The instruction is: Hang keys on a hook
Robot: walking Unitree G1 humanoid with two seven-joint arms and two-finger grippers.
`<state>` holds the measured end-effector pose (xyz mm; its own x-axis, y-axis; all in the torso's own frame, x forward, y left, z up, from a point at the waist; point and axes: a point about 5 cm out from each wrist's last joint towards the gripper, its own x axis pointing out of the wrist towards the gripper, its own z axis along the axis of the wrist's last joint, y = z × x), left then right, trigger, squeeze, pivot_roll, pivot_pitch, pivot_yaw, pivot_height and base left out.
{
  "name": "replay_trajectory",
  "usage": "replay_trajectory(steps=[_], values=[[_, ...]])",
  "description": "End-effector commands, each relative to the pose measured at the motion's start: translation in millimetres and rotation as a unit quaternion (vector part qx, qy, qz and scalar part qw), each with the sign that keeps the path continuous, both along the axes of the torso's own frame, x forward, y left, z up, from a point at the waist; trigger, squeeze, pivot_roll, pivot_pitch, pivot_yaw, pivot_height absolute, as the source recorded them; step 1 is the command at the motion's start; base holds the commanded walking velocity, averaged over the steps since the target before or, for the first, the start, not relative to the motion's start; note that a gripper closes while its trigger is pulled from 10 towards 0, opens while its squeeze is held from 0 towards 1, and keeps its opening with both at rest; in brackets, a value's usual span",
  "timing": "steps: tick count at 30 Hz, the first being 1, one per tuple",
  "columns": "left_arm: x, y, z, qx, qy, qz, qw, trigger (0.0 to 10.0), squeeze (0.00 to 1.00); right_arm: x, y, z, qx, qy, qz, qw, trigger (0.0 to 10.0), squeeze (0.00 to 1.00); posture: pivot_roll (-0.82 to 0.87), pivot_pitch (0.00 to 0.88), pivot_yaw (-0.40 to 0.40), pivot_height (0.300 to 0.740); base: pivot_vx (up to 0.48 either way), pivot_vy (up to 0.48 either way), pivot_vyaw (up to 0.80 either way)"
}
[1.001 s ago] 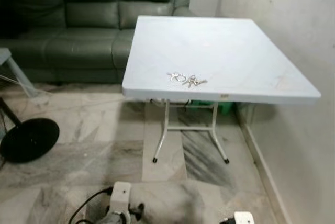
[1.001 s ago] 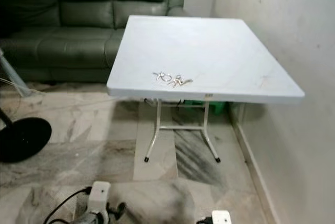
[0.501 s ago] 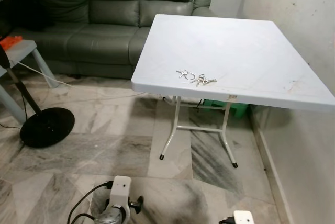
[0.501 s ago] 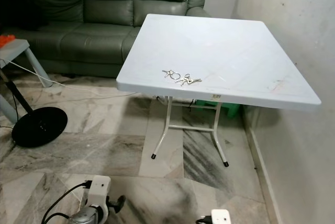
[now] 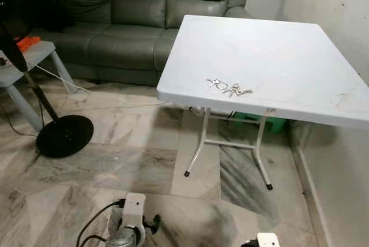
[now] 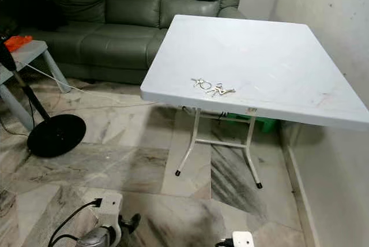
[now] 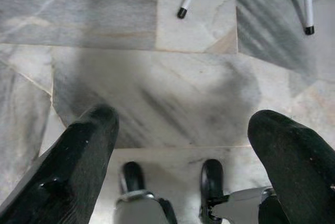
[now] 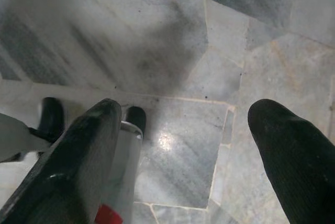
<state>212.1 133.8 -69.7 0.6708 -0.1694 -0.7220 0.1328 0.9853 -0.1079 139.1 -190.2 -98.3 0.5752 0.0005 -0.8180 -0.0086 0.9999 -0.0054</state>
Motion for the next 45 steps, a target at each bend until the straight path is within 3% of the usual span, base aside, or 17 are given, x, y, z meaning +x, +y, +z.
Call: replay_trajectory(steps=[1, 6, 11, 16, 17, 21, 24, 27, 30, 31, 35, 36, 38, 39, 41, 45], values=[[-0.4, 7.1, 0, 0.019, 0.000, -0.001, 1.000, 10.0, 0.00, 0.4, 2.9, 0, 0.002, -0.001, 0.003, 1.000, 10.0, 0.00, -0.03, 0.000, -0.046, 0.740, 0.000, 0.000, 0.00], [1.5, 7.3, 1, 0.019, -0.004, 0.000, 1.000, 10.0, 0.00, 1.9, 2.2, 1, 0.002, -0.006, 0.002, 1.000, 10.0, 0.00, -0.04, 0.000, -0.045, 0.740, 0.000, 0.000, 0.00], [10.8, 5.6, 7, -0.005, -0.026, 0.008, 1.000, 10.0, 0.00, 15.9, 1.5, 8, 0.006, -0.042, 0.002, 0.999, 10.0, 0.00, -0.04, 0.000, -0.045, 0.740, 0.000, 0.000, 0.00], [34.6, 2.5, 27, -0.028, -0.098, -0.003, 0.995, 10.0, 0.00, 54.6, 1.3, 31, 0.033, -0.152, -0.005, 0.988, 10.0, 0.00, -0.04, 0.000, -0.047, 0.740, 0.000, 0.000, 0.00], [34.6, 2.5, 27, -0.028, -0.098, -0.003, 0.995, 10.0, 0.00, 54.6, 1.3, 31, 0.033, -0.152, -0.005, 0.988, 10.0, 0.00, -0.04, 0.000, -0.047, 0.740, 0.000, 0.000, 0.00], [62.4, 0.7, 54, -0.052, -0.185, -0.006, 0.981, 10.0, 0.00, 91.7, 8.4, 63, 0.065, -0.275, 0.012, 0.959, 10.0, 0.00, -0.04, 0.000, -0.054, 0.740, 0.000, 0.000, 0.00], [73.3, -2.4, 69, -0.070, -0.227, -0.015, 0.971, 10.0, 0.00, 103.6, 14.3, 78, 0.079, -0.323, 0.026, 0.943, 10.0, 0.00, -0.04, 0.000, -0.056, 0.740, 0.000, 0.000, 0.00], [86.2, -8.9, 92, -0.087, -0.298, -0.039, 0.950, 10.0, 0.00, 116.2, 24.5, 101, 0.097, -0.397, 0.054, 0.911, 10.0, 0.00, -0.04, 0.000, -0.057, 0.740, 0.000, 0.000, 0.00], [89.6, -12.6, 101, -0.115, -0.319, -0.038, 0.940, 10.0, 0.00, 119.9, 30.0, 116, 0.106, -0.435, 0.064, 0.892, 10.0, 0.00, -0.04, 0.000, -0.057, 0.740, 0.000, 0.000, 0.00], [90.8, -14.9, 109, -0.122, -0.340, -0.042, 0.931, 10.0, 0.00, 121.1, 34.7, 129, 0.115, -0.467, 0.072, 0.874, 10.0, 0.00, -0.04, 0.000, -0.056, 0.740, 0.000, 0.000, 0.00], [91.4, -17.3, 117, -0.123, -0.364, -0.049, 0.922, 10.0, 0.00, 121.4, 37.8, 142, 0.122, -0.493, 0.074, 0.859, 10.0, 0.00, -0.04, 0.000, -0.058, 0.740, 0.000, 0.000, 0.00], [92.3, -20.4, 126, -0.137, -0.380, -0.048, 0.914, 10.0, 0.00, 122.1, 40.1, 157, 0.126, -0.516, 0.075, 0.844, 10.0, 0.00, -0.04, 0.000, -0.058, 0.740, 0.000, 0.000, 0.00], [92.7, -24.2, 138, -0.146, -0.404, -0.053, 0.902, 10.0, 0.00, 123.7, 41.9, 174, 0.129, -0.540, 0.075, 0.828, 10.0, 0.00, -0.04, 0.000, -0.056, 0.740, 0.129, 0.000, 0.00], [92.7, -24.2, 138, -0.146, -0.404, -0.053, 0.902, 10.0, 0.00, 123.7, 41.9, 174, 0.129, -0.540, 0.075, 0.828, 10.0, 0.00, -0.04, 0.000, -0.056, 0.740, 0.259, 0.000, 0.00], [92.6, -26.4, 146, -0.159, -0.411, -0.051, 0.896, 10.0, 0.00, 127.1, 42.8, 190, 0.127, -0.561, 0.077, 0.814, 10.0, 0.00, -0.04, 0.001, -0.054, 0.740, 0.261, 0.000, 0.00], [90.6, -26.5, 150, -0.161, -0.419, -0.055, 0.892, 10.0, 0.00, 129.3, 43.3, 199, 0.127, -0.573, 0.078, 0.806, 10.0, 0.00, -0.04, 0.000, -0.053, 0.740, 0.065, 0.000, 0.00]])
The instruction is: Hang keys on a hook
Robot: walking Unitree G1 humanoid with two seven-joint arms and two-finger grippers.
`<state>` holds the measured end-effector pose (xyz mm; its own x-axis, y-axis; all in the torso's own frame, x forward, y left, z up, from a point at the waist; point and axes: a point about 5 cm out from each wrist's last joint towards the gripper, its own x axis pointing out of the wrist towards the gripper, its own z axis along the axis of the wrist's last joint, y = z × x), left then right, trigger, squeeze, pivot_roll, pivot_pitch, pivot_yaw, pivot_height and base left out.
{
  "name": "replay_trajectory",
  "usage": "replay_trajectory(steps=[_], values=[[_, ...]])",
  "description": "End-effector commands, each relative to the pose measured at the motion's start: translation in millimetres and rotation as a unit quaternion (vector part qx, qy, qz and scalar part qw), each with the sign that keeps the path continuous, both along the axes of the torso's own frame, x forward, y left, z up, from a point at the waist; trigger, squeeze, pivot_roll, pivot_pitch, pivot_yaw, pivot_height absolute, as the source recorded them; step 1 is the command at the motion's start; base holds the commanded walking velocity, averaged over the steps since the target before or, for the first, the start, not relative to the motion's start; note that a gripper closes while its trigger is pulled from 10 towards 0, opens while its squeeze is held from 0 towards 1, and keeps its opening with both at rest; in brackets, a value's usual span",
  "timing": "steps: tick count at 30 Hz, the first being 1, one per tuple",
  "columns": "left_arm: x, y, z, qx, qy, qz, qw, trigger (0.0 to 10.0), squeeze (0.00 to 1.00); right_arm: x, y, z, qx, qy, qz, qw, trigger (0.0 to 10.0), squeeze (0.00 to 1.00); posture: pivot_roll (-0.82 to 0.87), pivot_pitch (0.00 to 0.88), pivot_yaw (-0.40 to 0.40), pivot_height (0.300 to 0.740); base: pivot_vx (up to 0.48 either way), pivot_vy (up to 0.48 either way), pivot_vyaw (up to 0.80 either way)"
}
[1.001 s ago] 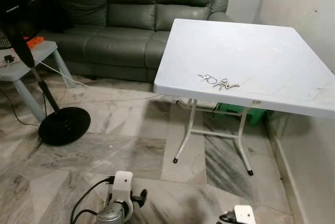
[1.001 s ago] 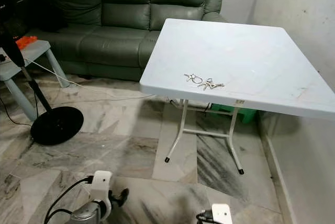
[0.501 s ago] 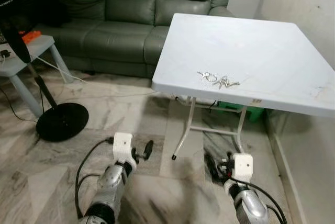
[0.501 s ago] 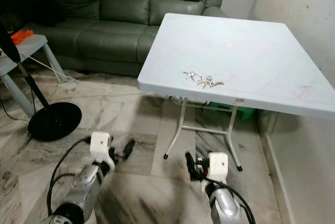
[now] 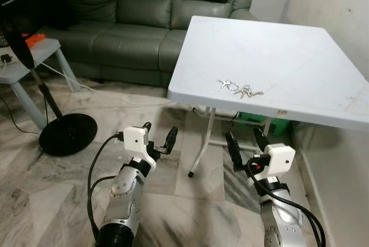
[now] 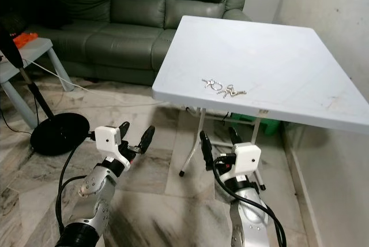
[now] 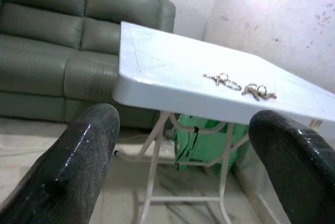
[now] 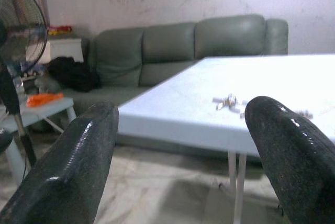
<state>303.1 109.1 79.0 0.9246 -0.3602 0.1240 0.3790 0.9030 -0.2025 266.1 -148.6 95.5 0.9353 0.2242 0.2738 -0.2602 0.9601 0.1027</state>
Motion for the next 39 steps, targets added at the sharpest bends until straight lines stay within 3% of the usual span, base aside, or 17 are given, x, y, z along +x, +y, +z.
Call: replay_trajectory(steps=[1, 6, 11, 39], values=[[-1.2, -0.2, 1, -0.007, 0.006, -0.005, 1.000, 10.0, 0.00, 1.2, 1.7, 7, -0.009, -0.010, 0.006, 1.000, 10.0, 0.00, -0.04, 0.000, -0.052, 0.740, 0.000, 0.000, 0.00], [-14.6, 14.1, -6, -0.019, 0.022, 0.009, 1.000, 10.0, 0.00, -12.2, -7.9, -4, -0.031, 0.015, -0.016, 0.999, 10.0, 0.00, -0.04, 0.000, -0.055, 0.740, 0.000, 0.000, 0.00], [-17.7, 19.3, -9, -0.024, 0.035, 0.018, 0.999, 10.0, 0.00, -18.3, -12.7, -14, -0.025, 0.040, -0.029, 0.998, 10.0, 0.00, -0.03, 0.000, -0.055, 0.740, 0.000, 0.000, 0.00], [-16.0, 13.2, 3, -0.023, 0.035, -0.006, 0.999, 10.0, 0.00, -11.8, -5.3, 5, -0.014, 0.018, -0.026, 0.999, 10.0, 0.00, -0.03, 0.000, -0.047, 0.740, 0.384, 0.000, 0.00]])
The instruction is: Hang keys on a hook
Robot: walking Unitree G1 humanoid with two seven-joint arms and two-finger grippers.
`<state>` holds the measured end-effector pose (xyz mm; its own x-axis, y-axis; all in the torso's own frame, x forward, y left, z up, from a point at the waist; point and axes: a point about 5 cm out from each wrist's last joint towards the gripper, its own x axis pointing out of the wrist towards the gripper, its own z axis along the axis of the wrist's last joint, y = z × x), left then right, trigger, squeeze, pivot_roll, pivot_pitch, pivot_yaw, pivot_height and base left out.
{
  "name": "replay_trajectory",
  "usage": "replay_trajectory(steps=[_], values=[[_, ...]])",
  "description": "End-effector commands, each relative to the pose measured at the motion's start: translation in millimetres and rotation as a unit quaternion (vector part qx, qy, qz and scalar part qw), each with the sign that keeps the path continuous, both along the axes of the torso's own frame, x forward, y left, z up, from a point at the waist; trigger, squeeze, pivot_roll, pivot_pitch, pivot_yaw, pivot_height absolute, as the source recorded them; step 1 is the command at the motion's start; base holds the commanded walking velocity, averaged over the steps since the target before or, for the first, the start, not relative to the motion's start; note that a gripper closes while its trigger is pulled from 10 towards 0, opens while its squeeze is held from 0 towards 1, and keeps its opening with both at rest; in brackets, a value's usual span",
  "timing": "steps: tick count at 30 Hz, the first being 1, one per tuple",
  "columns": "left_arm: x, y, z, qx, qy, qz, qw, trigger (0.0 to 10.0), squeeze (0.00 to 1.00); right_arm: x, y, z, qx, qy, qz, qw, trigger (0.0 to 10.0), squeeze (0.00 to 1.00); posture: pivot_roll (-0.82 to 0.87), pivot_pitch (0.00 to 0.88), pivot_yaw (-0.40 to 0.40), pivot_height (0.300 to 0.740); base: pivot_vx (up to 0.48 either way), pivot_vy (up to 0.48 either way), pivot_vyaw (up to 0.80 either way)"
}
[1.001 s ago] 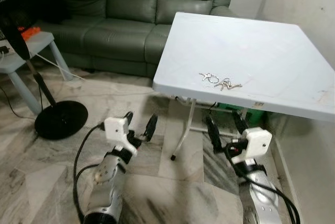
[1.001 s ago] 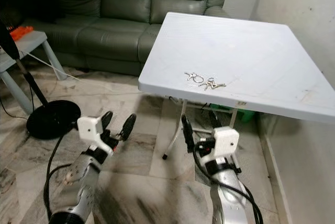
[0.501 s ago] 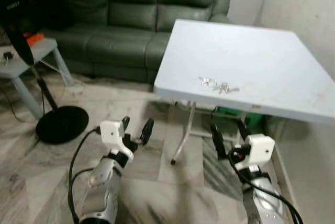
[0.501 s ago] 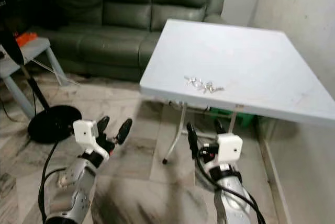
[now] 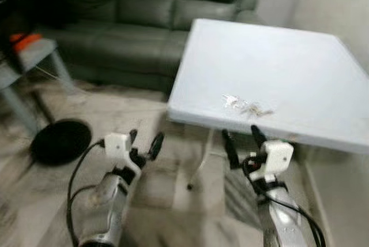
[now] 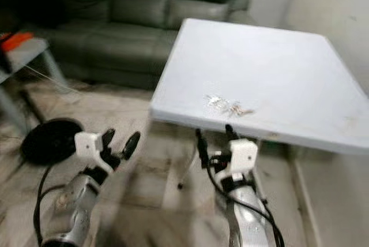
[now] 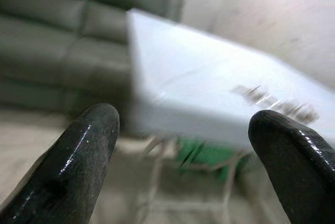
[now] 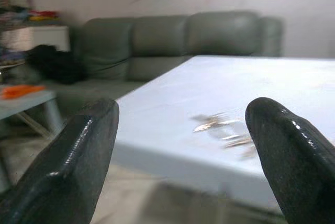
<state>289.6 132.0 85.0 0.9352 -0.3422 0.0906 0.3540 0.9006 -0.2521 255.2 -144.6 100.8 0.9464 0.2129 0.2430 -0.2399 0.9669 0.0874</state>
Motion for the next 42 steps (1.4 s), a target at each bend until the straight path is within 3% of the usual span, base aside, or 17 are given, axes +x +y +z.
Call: replay_trajectory(steps=[1, 11, 31, 32, 42], values=[[-2.7, -9.9, -3, -0.006, 0.010, -0.015, 1.000, 10.0, 0.00, -1.2, -9.1, 0, -0.003, 0.004, -0.017, 1.000, 10.0, 0.00, -0.03, 0.000, -0.047, 0.740, 0.431, 0.000, 0.00], [-2.5, -11.5, -2, -0.007, 0.014, -0.015, 1.000, 10.0, 0.00, -2.2, -8.1, 0, -0.002, 0.006, -0.016, 1.000, 10.0, 0.00, -0.03, 0.000, -0.047, 0.740, 0.413, 0.000, 0.00], [-0.6, -16.9, -2, 0.008, 0.022, -0.005, 1.000, 10.0, 0.00, 3.7, -6.0, 4, -0.013, 0.013, 0.012, 1.000, 10.0, 0.00, -0.02, 0.009, -0.053, 0.740, 0.000, 0.000, 0.00], [-0.7, -17.5, -2, 0.009, 0.021, -0.006, 1.000, 10.0, 0.00, 3.9, -6.0, 4, -0.012, 0.012, 0.014, 1.000, 10.0, 1.00, -0.02, 0.009, -0.054, 0.740, 0.000, 0.000, 0.00], [-2.3, -21.3, -2, 0.009, 0.024, -0.012, 1.000, 10.0, 0.00, 2.8, -6.7, 4, -0.021, 0.016, 0.026, 0.999, 10.0, 1.00, -0.02, 0.012, -0.058, 0.740, 0.000, 0.000, 0.00]])
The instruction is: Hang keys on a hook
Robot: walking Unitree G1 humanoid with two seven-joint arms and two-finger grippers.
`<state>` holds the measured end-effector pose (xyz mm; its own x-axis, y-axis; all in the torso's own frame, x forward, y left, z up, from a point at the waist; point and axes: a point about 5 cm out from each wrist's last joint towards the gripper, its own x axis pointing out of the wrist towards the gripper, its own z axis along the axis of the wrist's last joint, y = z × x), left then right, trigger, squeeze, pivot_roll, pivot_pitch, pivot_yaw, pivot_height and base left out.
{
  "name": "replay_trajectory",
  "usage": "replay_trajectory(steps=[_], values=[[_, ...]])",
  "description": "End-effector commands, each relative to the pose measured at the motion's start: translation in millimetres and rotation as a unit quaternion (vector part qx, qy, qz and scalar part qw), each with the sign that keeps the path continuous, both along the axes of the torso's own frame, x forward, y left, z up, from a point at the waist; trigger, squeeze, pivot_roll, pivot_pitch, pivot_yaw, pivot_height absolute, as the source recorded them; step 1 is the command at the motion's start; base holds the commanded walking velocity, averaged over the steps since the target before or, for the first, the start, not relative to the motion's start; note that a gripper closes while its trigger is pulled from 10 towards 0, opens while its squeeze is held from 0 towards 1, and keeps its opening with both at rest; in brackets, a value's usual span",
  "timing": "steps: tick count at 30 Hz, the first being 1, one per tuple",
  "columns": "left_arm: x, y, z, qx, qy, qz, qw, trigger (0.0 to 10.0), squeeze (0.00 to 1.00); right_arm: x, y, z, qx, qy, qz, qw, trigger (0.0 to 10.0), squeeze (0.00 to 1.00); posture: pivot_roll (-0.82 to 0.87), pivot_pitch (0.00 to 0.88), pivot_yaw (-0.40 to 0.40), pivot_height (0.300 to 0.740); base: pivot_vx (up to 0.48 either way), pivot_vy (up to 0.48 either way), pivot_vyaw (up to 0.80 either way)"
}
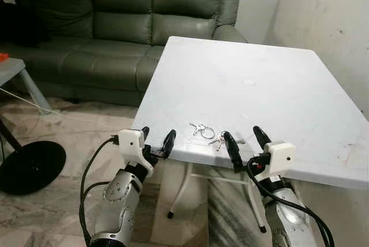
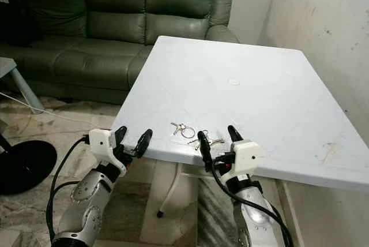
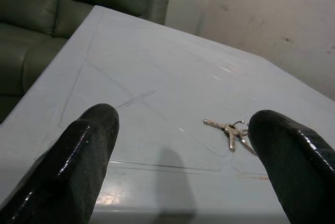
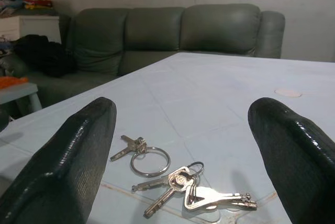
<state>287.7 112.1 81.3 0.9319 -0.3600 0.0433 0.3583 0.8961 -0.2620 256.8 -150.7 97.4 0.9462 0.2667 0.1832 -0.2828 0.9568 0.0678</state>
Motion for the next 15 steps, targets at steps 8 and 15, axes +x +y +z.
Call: replay_trajectory(steps=[8, 15], values=[[-3.7, -6.7, -2, 0.036, -0.003, -0.030, 0.999, 10.0, 0.00, 6.4, 3.4, 7, -0.016, 0.006, 0.012, 1.000, 10.0, 0.00, -0.02, 0.013, -0.058, 0.740, 0.000, 0.000, 0.00], [-9.1, -15.1, -7, 0.063, -0.004, -0.060, 0.996, 10.0, 0.00, 17.1, 8.1, 12, -0.037, 0.007, -0.001, 0.999, 10.0, 0.00, -0.02, 0.009, -0.058, 0.740, 0.000, 0.000, 0.00]])
